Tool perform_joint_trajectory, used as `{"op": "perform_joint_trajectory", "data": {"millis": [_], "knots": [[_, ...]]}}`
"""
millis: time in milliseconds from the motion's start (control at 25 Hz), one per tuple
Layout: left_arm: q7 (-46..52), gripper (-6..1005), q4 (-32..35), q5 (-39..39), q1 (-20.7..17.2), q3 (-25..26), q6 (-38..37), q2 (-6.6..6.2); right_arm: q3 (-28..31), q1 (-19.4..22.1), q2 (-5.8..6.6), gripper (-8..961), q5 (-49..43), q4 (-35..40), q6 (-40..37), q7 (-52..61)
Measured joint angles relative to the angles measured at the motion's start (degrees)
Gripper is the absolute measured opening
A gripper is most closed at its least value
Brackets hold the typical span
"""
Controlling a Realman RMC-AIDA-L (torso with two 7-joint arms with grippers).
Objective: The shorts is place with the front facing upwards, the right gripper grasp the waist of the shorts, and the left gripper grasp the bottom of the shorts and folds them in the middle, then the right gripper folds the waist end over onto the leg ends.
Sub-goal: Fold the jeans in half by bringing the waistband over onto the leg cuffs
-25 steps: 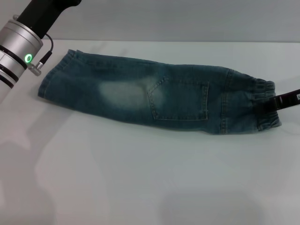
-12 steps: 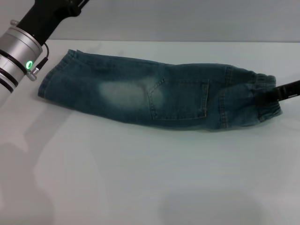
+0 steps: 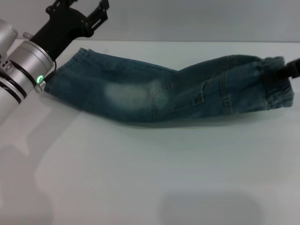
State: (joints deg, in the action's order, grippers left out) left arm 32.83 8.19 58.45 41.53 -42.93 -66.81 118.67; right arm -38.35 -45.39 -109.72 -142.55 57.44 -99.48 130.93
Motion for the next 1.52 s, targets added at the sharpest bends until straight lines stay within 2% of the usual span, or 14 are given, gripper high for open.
{"op": "perform_joint_trajectory", "data": {"millis": [320,360,760,960,1200,1520], "knots": [[-0.5,776,0.7,0.0,-1.4,-8.0,1.1,-0.16,1.3,-4.3,1.90,53,-0.2,3.7,-8.9,1.3],[-0.5,775,0.9,0.0,-1.7,-10.2,1.4,-0.16,1.4,-5.2,2.08,53,-0.1,3.8,-10.0,1.6],[0.0,764,0.2,-0.2,-1.6,-18.4,2.9,0.41,1.5,-9.0,2.34,52,0.0,3.6,-11.7,1.8],[2.1,759,0.2,-0.4,-1.8,-24.6,2.4,0.42,1.6,-10.9,2.41,52,0.1,2.1,-11.4,1.8],[3.1,752,-1.2,-0.4,-1.6,-25.9,2.7,0.41,1.2,-12.8,2.48,52,3.4,-1.6,-11.3,1.4],[6.0,743,-2.0,-0.3,-1.4,-29.4,2.7,0.41,1.2,-14.1,2.61,52,6.1,-2.0,-11.3,1.6]]}}
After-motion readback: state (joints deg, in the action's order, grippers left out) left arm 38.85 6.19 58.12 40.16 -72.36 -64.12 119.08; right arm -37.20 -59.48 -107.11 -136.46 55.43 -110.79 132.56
